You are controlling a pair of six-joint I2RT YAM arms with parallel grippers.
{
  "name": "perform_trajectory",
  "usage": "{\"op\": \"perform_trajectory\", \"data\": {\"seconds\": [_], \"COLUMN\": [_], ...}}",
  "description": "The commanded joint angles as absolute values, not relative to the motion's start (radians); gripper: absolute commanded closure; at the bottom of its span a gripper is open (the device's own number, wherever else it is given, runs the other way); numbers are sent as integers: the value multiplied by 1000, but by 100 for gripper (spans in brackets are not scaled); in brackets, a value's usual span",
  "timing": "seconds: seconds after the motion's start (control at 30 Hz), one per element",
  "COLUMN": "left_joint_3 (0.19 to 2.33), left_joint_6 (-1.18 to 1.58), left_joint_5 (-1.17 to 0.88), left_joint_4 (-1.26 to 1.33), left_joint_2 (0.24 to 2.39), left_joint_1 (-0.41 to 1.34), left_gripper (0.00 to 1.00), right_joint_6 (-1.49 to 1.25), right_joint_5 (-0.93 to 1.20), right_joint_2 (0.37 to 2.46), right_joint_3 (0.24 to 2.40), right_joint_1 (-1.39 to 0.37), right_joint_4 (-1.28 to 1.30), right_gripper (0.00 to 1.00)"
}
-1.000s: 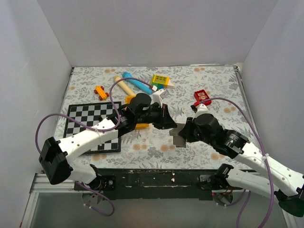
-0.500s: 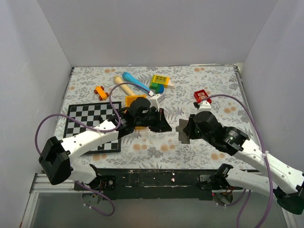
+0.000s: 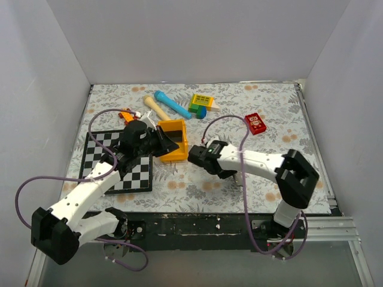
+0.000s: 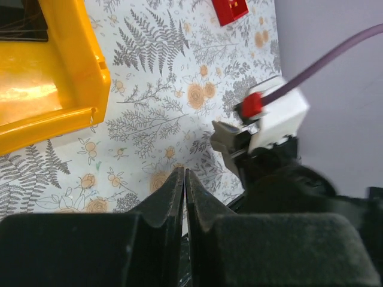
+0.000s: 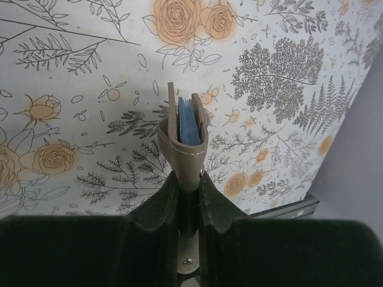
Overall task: Put the credit cards into the card holder
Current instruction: Close the card holder at the center of the board.
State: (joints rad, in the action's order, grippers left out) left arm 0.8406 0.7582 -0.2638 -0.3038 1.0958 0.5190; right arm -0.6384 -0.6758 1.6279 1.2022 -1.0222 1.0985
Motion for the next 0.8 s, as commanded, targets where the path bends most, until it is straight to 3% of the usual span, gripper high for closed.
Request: {"op": "perform_trajectory", "data": {"seconds": [0.0, 0.03, 0.13, 0.23, 0.37, 0.57, 0.77], "left_joint_3": [864, 861, 848, 841, 845, 835, 842], "left_joint_6": [742, 741, 739, 730, 713, 712, 661], "left_joint_5": [-216, -215, -198, -176, -166, -167, -177], "left_joint_4": [-351, -359, -383, -409, -439, -449, -394], "left_joint_2": [1026, 1020, 993, 962, 937, 943, 1002], "left_joint_1": [497, 489, 468, 443, 414, 393, 463], "left_gripper": [94, 93, 90, 88, 87, 86, 86], "right_joint_6": [-693, -692, -670, -646, -630, -588, -693], "right_joint_5": [-830, -827, -792, -707, -628, -493, -422], "right_joint_2": [1768, 1796, 1825, 1793, 1701, 1478, 1148], "right_joint_3": [1299, 1308, 1313, 1293, 1250, 1112, 893], "right_joint_1": [-1100, -1118, -1170, -1192, -1200, -1197, -1051], "right_joint_4": [1235, 1227, 1152, 1051, 930, 680, 557], "right_gripper": [99, 99, 68, 55, 45, 41, 46]}}
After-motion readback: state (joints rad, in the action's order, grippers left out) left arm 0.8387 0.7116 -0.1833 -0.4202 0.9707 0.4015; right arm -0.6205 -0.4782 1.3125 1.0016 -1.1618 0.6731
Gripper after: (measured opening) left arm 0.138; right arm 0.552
